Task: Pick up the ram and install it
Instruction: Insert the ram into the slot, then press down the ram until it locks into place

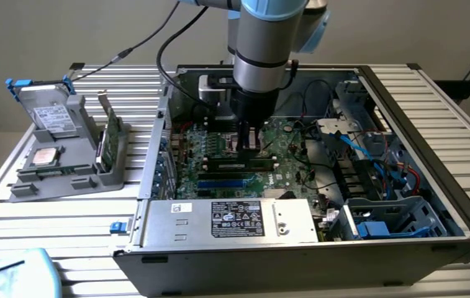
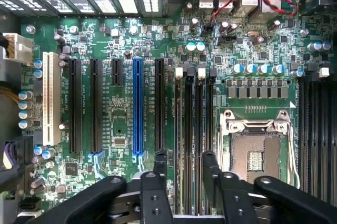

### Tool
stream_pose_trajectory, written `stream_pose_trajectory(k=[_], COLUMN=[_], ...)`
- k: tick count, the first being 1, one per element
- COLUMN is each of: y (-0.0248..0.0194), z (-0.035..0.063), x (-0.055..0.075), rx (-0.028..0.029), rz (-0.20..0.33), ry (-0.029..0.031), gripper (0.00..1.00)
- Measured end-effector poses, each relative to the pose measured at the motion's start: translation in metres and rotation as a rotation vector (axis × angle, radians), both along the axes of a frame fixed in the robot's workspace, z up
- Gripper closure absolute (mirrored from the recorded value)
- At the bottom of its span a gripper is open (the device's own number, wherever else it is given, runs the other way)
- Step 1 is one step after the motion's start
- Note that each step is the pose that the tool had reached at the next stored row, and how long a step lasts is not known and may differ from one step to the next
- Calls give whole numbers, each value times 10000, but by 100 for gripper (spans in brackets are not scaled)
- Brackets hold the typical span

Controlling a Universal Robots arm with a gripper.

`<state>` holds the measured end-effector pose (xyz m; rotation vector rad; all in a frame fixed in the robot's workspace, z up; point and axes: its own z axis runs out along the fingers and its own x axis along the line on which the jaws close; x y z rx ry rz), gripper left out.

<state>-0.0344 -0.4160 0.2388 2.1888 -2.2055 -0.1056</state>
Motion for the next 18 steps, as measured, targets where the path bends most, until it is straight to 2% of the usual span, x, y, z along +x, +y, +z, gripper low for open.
stream_pose_trajectory(k=[1,2,4,5,7,18], y=[0,0,0,0,-1,0], z=[2,4,8,9,19,41], x=[0,0,0,0,0,0], rx=[2,1,0,0,-5,0], rz=[1,1,1,1,1,1], ry=[0,0,0,1,3,1], gripper=[68,68,80,80,89,89])
